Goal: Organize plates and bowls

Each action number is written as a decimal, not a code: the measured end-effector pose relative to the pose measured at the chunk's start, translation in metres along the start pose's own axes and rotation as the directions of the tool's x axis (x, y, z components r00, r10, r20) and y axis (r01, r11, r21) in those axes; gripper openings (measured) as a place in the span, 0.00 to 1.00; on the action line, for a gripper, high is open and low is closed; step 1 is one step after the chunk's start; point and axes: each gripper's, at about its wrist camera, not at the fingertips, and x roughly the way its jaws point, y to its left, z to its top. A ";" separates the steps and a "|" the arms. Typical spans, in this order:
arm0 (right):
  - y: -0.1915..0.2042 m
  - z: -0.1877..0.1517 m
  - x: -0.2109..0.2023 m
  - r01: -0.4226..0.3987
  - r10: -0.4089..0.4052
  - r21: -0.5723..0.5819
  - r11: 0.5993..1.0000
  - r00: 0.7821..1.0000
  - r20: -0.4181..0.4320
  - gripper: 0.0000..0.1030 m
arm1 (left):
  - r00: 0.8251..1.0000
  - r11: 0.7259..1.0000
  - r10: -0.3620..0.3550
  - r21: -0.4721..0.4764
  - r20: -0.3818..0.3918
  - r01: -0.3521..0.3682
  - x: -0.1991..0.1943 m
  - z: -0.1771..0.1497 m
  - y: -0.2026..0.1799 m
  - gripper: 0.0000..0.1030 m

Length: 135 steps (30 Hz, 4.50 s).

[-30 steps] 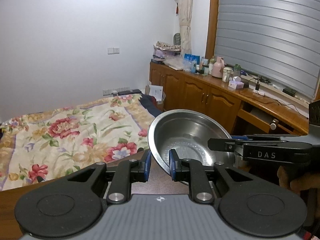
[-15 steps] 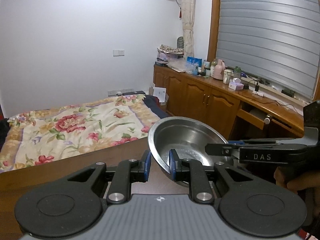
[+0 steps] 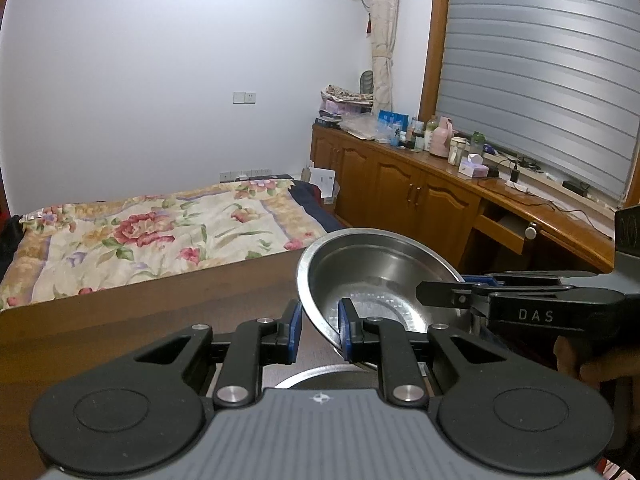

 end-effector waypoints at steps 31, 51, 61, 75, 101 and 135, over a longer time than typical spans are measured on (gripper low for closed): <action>0.023 -0.040 0.007 -0.014 0.012 -0.017 1.000 0.993 -0.116 0.26 | 0.995 0.995 0.085 0.055 -0.055 -0.082 -0.001 -0.054 -0.001 0.20; 0.037 -0.057 0.013 -0.017 0.003 -0.092 0.996 0.988 -0.155 0.26 | 0.987 0.992 0.109 0.071 -0.122 -0.100 0.008 -0.080 0.004 0.20; 0.039 -0.062 0.015 -0.021 0.002 -0.115 0.993 0.987 -0.163 0.24 | 0.986 0.993 0.092 0.080 -0.137 -0.082 0.013 -0.084 0.006 0.20; 0.042 -0.064 0.015 -0.002 -0.024 -0.174 0.985 0.989 -0.146 0.20 | 0.989 0.995 0.082 0.067 -0.124 -0.074 0.008 -0.086 0.003 0.20; 0.023 -0.071 0.008 0.075 -0.076 -0.156 0.985 0.997 0.001 0.48 | 0.988 0.988 0.152 -0.016 0.016 -0.152 -0.006 -0.093 0.013 0.74; 0.023 -0.090 0.026 0.023 -0.024 -0.056 0.998 1.000 -0.017 0.50 | 0.989 0.989 0.124 -0.065 -0.081 -0.129 0.015 -0.109 0.012 0.53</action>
